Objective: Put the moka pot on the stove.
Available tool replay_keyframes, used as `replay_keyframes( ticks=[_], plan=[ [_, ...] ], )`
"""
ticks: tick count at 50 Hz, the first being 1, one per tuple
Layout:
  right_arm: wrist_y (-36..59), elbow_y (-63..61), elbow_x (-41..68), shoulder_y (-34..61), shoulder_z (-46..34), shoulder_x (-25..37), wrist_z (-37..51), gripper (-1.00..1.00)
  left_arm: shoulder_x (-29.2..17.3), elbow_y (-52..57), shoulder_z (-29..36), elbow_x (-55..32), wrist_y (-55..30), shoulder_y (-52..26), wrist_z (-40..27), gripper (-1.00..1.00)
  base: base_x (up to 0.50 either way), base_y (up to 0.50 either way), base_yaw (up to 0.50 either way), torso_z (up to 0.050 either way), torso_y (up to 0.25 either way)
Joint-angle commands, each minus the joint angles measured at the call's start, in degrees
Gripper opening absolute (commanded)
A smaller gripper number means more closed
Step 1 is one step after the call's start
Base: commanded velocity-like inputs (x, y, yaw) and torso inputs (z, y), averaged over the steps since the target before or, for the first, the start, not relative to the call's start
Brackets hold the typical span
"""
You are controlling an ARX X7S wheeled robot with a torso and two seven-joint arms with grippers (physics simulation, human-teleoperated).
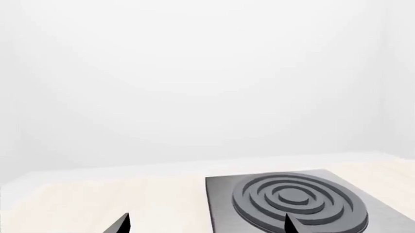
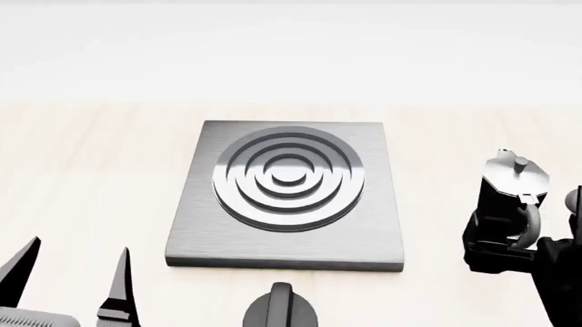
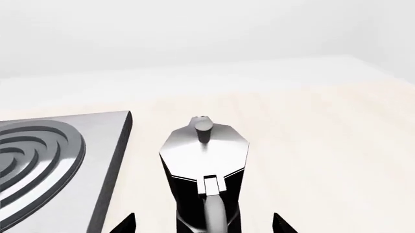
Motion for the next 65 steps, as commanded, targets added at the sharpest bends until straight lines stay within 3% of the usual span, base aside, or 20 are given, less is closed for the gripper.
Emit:
replay_keyframes(
  ticks=[1, 65],
  plan=[
    [-1.64, 6.88, -1.38, 3.66, -2.13, -0.8, -2.96, 1.0, -0.51, -0.12, -0.42, -0.78, -0.65, -0.91, 0.19, 1.0, 0.0, 0.0, 0.0, 0.0, 0.0],
    [-10.5, 29.01, -5.51, 12.57, -5.03, -3.67, -9.08, 1.0, -1.54, -0.97, -0.79, -2.28, -1.36, -2.82, 0.36, 1.0, 0.0, 0.0, 0.0, 0.0, 0.0]
  ],
)
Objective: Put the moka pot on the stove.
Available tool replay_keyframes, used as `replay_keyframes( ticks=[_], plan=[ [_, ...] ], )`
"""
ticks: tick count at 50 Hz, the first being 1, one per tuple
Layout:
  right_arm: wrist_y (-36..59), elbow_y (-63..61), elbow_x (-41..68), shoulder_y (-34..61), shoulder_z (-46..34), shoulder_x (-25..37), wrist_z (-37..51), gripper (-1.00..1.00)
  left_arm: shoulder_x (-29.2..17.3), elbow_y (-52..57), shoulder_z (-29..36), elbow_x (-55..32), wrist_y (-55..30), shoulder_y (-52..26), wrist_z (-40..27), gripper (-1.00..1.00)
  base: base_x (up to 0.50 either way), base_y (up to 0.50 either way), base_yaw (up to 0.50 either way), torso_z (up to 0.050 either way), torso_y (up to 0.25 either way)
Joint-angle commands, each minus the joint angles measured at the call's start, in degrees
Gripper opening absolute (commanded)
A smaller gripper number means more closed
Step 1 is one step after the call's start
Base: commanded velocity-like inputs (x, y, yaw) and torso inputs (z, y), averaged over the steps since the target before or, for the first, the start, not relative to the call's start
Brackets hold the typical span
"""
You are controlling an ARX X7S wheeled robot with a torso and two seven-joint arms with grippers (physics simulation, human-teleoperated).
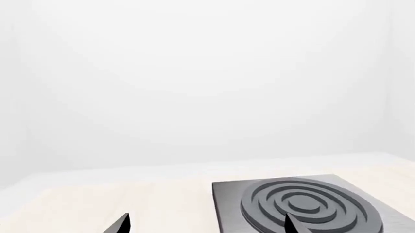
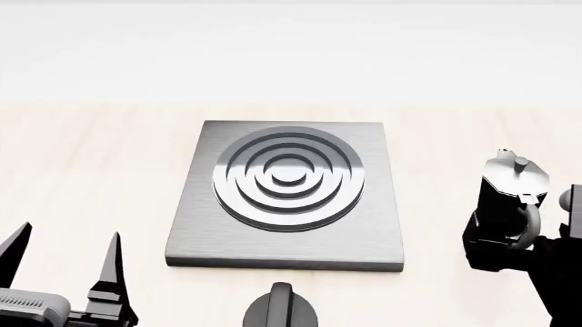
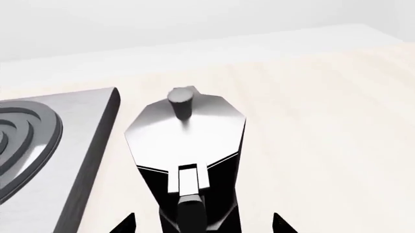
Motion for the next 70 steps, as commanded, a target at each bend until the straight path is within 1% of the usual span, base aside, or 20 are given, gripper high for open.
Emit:
replay_keyframes(
  ticks=[1, 3, 4, 19, 22, 23, 24, 28, 37, 39, 40, 41, 46, 50, 55, 59, 65, 70],
  plan=[
    [-1.62, 2.3, -0.83, 1.32, -0.47, -0.62, -0.15, 1.0, -0.19, 0.06, -0.02, -0.11, 0.02, 0.07, -0.1, 1.0, 0.0, 0.0, 0.0, 0.0, 0.0],
    [-1.38, 1.58, -0.62, 1.07, -0.41, -0.51, -0.22, 1.0, -0.21, 0.06, -0.02, -0.18, 0.06, 0.09, -0.07, 1.0, 0.0, 0.0, 0.0, 0.0, 0.0],
    [-1.5, 1.65, -0.8, 1.05, -0.42, -0.51, 0.13, -1.0, -0.26, 0.09, -0.05, -0.29, -0.01, 0.09, -0.04, 1.0, 0.0, 0.0, 0.0, 0.0, 0.0],
    [-1.12, 1.31, -0.8, 0.01, -0.88, -0.56, -0.22, -1.0, -0.4, -0.05, -0.05, -0.41, 0.23, 0.12, -0.11, 1.0, 0.0, 0.0, 0.0, 0.0, 0.0],
    [-4.8, 0.32, -2.89, -0.5, -1.16, -0.76, 2.4, -1.0, -0.37, -0.21, -0.02, -0.45, 0.21, 0.0, -0.09, 1.0, 0.0, 0.0, 0.0, 0.0, 0.0],
    [-8.58, -0.63, -4.71, -0.59, -0.48, -1.13, 6.43, -1.0, -0.29, -0.44, 0.04, -0.35, 0.31, -0.15, -0.06, 1.0, 0.0, 0.0, 0.0, 0.0, 0.0],
    [-8.62, -0.59, -4.72, -0.59, -0.49, -1.15, 6.43, -1.0, -0.29, -0.46, 0.05, -0.35, 0.32, -0.16, -0.06, 1.0, 0.0, 0.0, 0.0, 0.0, 0.0],
    [-12.23, -8.14, -5.75, -1.66, -0.82, -1.27, 7.55, -1.0, -0.2, -0.69, 0.07, -0.4, 0.1, -0.53, -0.13, 1.0, 0.0, 0.0, 0.0, 0.0, 0.0],
    [-14.44, -9.09, -7.33, 0.04, -3.34, -2.63, 5.83, -1.0, -0.03, -1.55, 0.15, -0.6, 0.08, -1.3, 0.11, 1.0, 0.0, 0.0, 0.0, 0.0, 0.0],
    [-14.54, -9.05, -7.59, 0.12, -3.67, -2.74, 5.76, -1.0, -0.1, -1.5, 0.1, -0.73, 0.04, -1.26, 0.11, 1.0, 0.0, 0.0, 0.0, 0.0, 0.0],
    [-12.65, -10.94, -7.29, 0.34, -3.74, -2.43, 6.1, -1.0, -0.13, -1.48, 0.09, -0.69, 0.13, -1.21, 0.1, 1.0, 0.0, 0.0, 0.0, 0.0, 0.0],
    [-13.97, -10.03, -7.49, 0.17, -3.77, -2.74, 5.88, -1.0, -0.17, -1.38, 0.05, -0.73, 0.15, -1.1, 0.05, 1.0, 0.0, 0.0, 0.0, 0.0, 0.0],
    [-12.94, -11.6, -7.59, 1.29, -4.47, -3.29, 5.96, -1.0, -0.28, -1.05, 0.07, -0.7, 0.24, -0.81, -0.09, 1.0, 0.0, 0.0, 0.0, 0.0, 0.002],
    [-8.91, -14.24, -7.3, 3.91, -5.47, -3.76, 6.12, -1.0, -0.23, -1.01, 0.25, -0.54, 0.24, -0.81, -0.17, 1.0, 0.0, 0.0, 0.0, 0.0, 0.0],
    [-7.44, -12.66, -7.9, 7.9, -7.34, -5.59, 5.16, -1.0, -0.19, -0.67, 0.37, -0.37, 0.29, -0.49, -0.44, 1.0, 0.0, 0.0, 0.0, 0.0, 0.002],
    [-7.78, -8.43, -8.61, 11.81, -9.18, -7.83, 3.25, -1.0, -0.22, -0.61, 0.33, -0.42, 0.34, -0.31, -0.57, 1.0, 0.0, 0.0, 0.0, 0.0, 0.0],
    [-7.76, -4.42, -9.11, 15.52, -10.62, -10.29, 2.03, -1.0, -0.57, 0.4, 0.23, -0.41, 0.31, 0.49, -0.99, 1.0, 0.0, 0.0, 0.0, 0.0, 0.002],
    [-6.73, -3.69, -8.73, 17.05, -11.31, -11.56, 0.95, -1.0, -0.76, 1.22, 0.28, -0.29, 0.32, 1.2, -1.35, 1.0, 0.0, 0.0, 0.0, 0.0, 0.0]
  ],
)
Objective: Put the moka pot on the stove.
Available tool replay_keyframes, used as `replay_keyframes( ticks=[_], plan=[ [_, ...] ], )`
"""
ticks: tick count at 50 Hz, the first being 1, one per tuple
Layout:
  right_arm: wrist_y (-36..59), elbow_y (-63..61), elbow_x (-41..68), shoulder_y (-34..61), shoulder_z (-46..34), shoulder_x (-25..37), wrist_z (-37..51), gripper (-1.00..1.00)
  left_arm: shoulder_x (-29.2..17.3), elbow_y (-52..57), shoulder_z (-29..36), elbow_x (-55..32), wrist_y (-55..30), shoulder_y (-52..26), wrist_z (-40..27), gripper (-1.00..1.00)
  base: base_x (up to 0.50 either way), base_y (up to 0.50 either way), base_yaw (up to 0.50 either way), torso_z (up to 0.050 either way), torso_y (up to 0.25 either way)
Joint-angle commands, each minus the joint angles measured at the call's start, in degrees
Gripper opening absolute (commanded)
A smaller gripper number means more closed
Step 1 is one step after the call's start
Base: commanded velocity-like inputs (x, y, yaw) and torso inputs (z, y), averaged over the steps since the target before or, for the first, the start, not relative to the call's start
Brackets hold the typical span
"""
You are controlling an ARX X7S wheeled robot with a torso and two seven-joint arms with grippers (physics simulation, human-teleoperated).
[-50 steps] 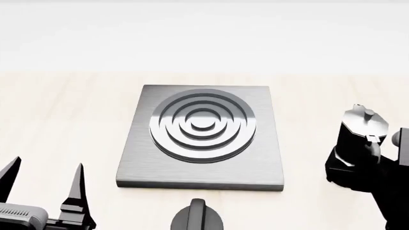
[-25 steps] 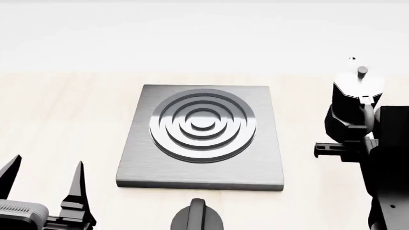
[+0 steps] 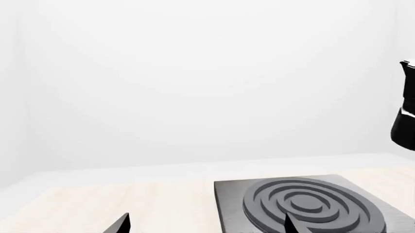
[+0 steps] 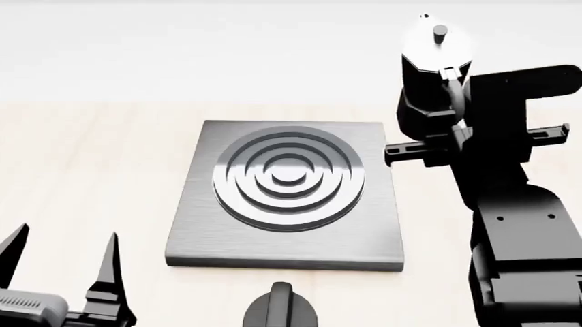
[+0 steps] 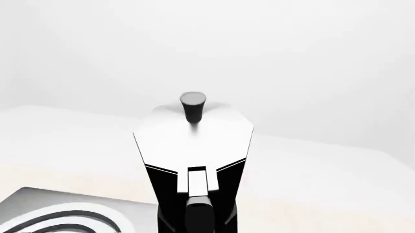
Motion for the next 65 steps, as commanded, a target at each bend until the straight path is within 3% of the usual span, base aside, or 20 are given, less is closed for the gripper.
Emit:
replay_keyframes(
  ticks=[1, 42, 65],
  plan=[
    [1.32, 2.42, -0.75, 6.37, -1.66, -3.64, -2.28, -1.0, -0.34, 1.33, 0.0, 0.13, 0.04, 1.18, -0.68, 1.0, 0.0, 0.0, 0.0, 0.0, 0.0],
    [-4.56, 22.63, 0.6, 17.04, -4.69, -15.39, -11.01, -1.0, -1.27, 3.48, -0.11, 0.29, 0.32, 3.51, -2.15, 1.0, 0.0, 0.0, 0.0, 0.0, 0.001],
    [-13.07, 40.18, 0.19, 21.37, -9.12, -20.33, -14.2, -1.0, -1.58, 3.88, -0.22, -0.11, 0.39, 3.81, -2.41, 1.0, 0.0, 0.0, 0.0, 0.001, 0.001]
  ],
)
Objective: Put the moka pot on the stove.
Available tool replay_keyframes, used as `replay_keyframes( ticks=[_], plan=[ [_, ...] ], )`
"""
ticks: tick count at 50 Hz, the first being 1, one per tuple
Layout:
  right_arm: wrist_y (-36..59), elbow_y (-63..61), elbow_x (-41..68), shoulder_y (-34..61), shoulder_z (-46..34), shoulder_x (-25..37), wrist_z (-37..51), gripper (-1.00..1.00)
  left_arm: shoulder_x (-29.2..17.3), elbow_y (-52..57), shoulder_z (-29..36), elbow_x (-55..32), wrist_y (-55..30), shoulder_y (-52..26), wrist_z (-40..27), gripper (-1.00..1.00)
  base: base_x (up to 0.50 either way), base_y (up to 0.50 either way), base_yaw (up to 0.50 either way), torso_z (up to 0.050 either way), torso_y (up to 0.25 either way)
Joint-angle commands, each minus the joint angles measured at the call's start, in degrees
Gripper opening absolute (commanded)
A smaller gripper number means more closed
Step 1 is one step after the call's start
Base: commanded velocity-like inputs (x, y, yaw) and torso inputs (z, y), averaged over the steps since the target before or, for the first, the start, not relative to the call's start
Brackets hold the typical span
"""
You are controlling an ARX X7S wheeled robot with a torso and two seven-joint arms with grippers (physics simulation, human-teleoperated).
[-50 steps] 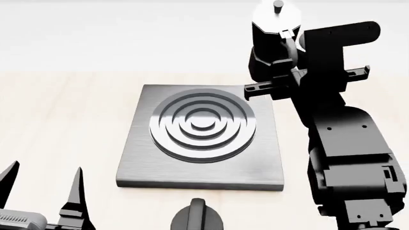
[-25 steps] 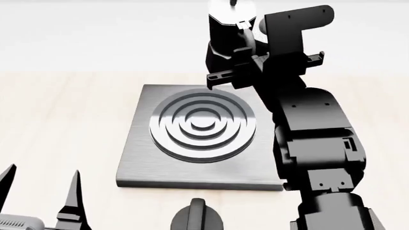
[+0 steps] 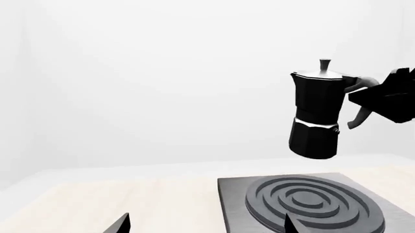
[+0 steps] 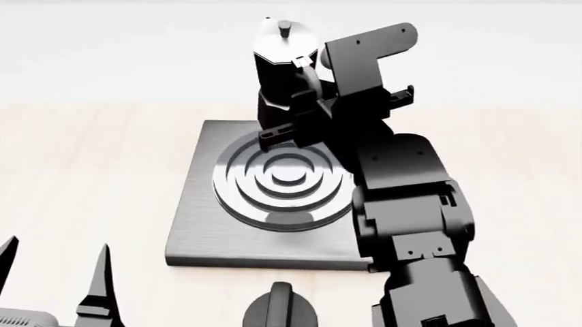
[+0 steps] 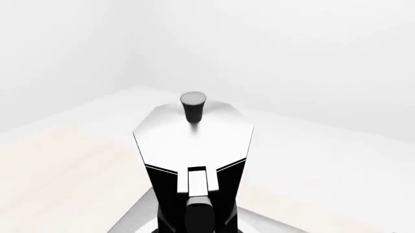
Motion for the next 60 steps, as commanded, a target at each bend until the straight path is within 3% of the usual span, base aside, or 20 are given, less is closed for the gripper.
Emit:
replay_keyframes(
  ticks=[1, 22, 29, 45, 60],
  plan=[
    [-3.38, 5.6, 0.19, 2.85, -1.29, -1.99, -0.99, -1.0, -0.19, 0.34, -0.04, -0.14, 0.0, 0.22, -0.19, 1.0, 0.0, 0.0, 0.0, 0.0, 0.0],
    [1.27, 5.69, -3.6, 2.86, 3.64, -2.08, 2.14, -1.0, -0.29, 0.46, 0.09, -0.21, 0.25, 0.48, -0.35, 1.0, 0.0, 0.0, 0.0, 0.0, 0.001],
    [2.15, 5.7, 1.72, 3.07, -1.0, -2.11, 2.91, -1.0, -0.24, 0.36, 0.19, -0.15, 0.33, 0.43, -0.41, 1.0, 0.0, 0.0, 0.0, 0.0, 0.0],
    [4.16, 5.7, 3.97, 1.78, -0.21, -2.12, 6.1, -1.0, -0.48, 0.71, 0.18, -0.29, 0.41, 0.74, -0.61, 1.0, 0.0, 0.0, 0.0, 0.0, 0.001],
    [3.55, 5.7, 12.62, 0.3, -10.67, -2.13, 7.2, -1.0, -0.7, 0.94, 0.12, -0.47, 0.39, 0.97, -0.83, 1.0, 0.0, 0.0, 0.0, 0.001, 0.001]
  ],
)
